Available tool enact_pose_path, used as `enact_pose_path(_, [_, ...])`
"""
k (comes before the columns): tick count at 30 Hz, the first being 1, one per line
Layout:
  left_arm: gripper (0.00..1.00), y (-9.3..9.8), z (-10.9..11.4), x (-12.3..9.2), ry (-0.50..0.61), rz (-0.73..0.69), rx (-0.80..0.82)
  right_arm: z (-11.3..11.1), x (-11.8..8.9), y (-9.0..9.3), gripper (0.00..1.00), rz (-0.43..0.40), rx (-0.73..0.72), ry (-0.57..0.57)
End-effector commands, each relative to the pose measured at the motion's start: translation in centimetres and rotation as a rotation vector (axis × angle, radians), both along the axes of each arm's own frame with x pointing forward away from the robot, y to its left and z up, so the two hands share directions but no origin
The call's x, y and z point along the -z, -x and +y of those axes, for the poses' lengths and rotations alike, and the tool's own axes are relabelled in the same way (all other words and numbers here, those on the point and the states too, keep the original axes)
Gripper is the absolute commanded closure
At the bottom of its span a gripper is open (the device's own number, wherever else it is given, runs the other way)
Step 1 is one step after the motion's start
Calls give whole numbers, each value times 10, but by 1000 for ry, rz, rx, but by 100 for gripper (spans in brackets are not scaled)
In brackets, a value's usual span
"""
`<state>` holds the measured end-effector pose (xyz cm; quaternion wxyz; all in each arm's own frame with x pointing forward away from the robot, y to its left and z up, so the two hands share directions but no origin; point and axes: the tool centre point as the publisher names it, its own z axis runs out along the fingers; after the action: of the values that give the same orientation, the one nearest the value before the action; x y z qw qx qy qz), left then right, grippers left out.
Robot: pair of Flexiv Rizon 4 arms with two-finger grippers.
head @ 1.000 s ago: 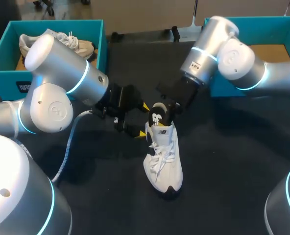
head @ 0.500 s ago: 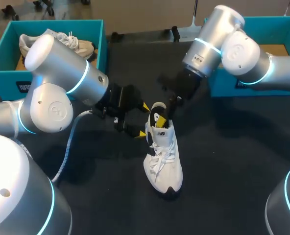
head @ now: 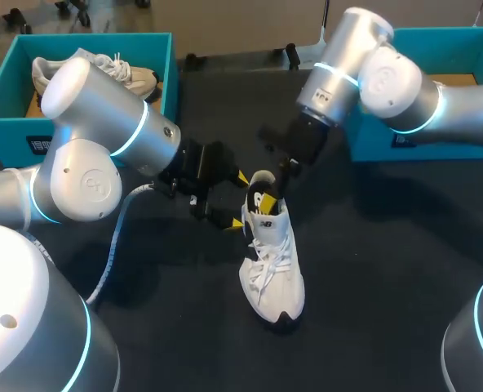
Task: Take the shoe out of the shoebox, open the shoe tongue, remove and reinsert the insole, then place the shoe into the shoebox
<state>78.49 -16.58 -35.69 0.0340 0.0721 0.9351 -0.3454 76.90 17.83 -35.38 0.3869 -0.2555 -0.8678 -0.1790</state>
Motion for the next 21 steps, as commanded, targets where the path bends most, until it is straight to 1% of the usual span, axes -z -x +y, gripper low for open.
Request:
enact_pose_path(1, [0, 0, 0, 0, -2, 0, 0, -1, 7, 10, 100, 7, 19, -4])
enact_pose_path(3, [0, 0, 0, 0, -2, 0, 0, -1, 7, 13, 100, 7, 28, -5])
enact_pose_path(4, [0, 0, 0, 0, -2, 0, 0, -1, 7, 13, 98, 5, 32, -6])
enact_pose_path(5, [0, 0, 0, 0, -2, 0, 0, -1, 7, 13, 90, 1, 36, -6])
enact_pose_path(8, [0, 0, 0, 0, -2, 0, 0, -2, 3, 12, 82, -12, 42, -2])
enact_pose_path(10, [0, 0, 0, 0, -2, 0, 0, -3, -1, 11, 80, -24, 44, 2])
enact_pose_path(12, [0, 0, 0, 0, -2, 0, 0, -4, -6, 9, 74, -44, 47, 6])
enact_pose_path(14, [0, 0, 0, 0, -2, 0, 0, -4, -11, 8, 73, -60, 45, 15])
enact_pose_path(19, [0, 0, 0, 0, -2, 0, 0, -4, -22, 1, 66, -96, 46, 16])
enact_pose_path(21, [0, 0, 0, 0, -2, 0, 0, -4, -25, -3, 65, -109, 45, 11])
